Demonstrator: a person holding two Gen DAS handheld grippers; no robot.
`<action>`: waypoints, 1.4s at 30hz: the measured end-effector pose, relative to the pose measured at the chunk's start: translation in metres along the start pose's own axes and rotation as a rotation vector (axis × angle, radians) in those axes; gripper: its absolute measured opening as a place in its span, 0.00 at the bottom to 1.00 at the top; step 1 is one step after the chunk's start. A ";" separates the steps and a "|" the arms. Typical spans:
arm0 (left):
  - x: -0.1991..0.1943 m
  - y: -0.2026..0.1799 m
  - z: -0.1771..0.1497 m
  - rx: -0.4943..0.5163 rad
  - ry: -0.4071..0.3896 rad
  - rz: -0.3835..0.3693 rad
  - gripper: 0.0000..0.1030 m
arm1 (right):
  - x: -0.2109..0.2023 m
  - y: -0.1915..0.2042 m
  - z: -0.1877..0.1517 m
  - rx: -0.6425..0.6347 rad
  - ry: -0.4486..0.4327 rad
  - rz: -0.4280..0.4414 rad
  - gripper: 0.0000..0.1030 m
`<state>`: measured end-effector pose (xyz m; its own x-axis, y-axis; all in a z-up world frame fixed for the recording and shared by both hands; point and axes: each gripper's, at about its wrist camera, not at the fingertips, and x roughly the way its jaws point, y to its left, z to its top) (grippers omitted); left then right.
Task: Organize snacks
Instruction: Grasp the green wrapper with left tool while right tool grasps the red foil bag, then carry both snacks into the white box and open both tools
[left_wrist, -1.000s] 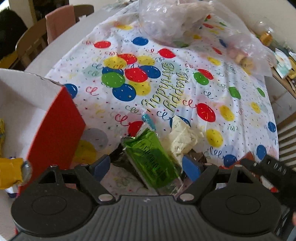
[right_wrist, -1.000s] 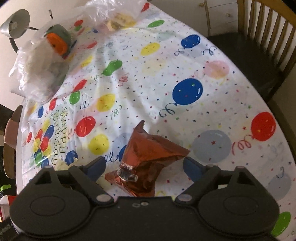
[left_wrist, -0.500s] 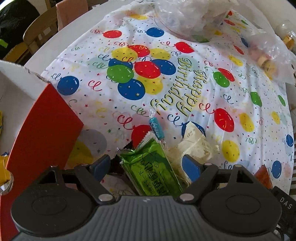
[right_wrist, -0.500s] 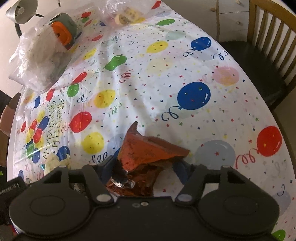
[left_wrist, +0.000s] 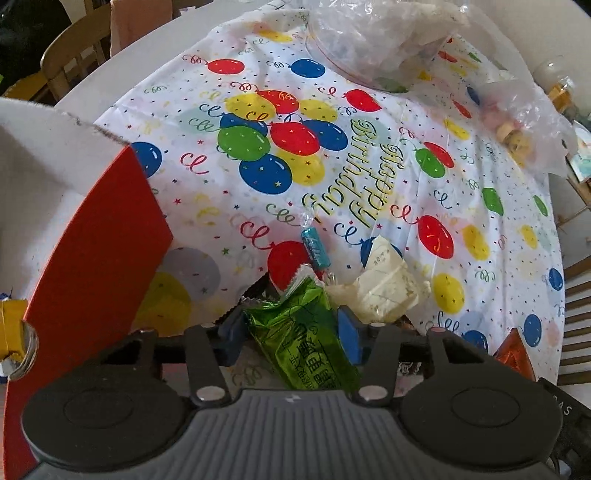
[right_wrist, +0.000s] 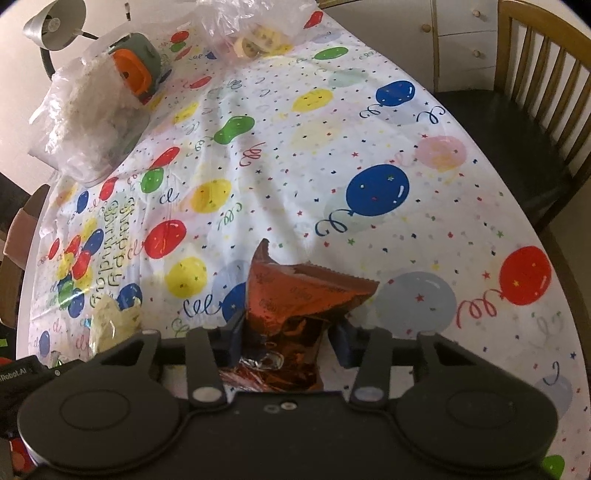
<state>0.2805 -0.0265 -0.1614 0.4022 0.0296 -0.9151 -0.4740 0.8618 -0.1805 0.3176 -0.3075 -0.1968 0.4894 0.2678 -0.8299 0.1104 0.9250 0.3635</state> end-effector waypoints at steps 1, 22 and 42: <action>-0.001 0.002 -0.002 -0.001 0.001 -0.005 0.49 | -0.003 0.000 -0.002 -0.005 -0.003 0.004 0.42; -0.058 0.033 -0.052 0.124 -0.007 -0.155 0.44 | -0.087 0.015 -0.080 -0.232 -0.004 0.077 0.42; -0.175 0.103 -0.040 0.242 -0.085 -0.306 0.43 | -0.151 0.120 -0.134 -0.397 -0.050 0.115 0.42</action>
<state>0.1306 0.0370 -0.0345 0.5641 -0.2139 -0.7975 -0.1280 0.9315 -0.3404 0.1411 -0.2013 -0.0844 0.5218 0.3713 -0.7680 -0.2850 0.9244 0.2533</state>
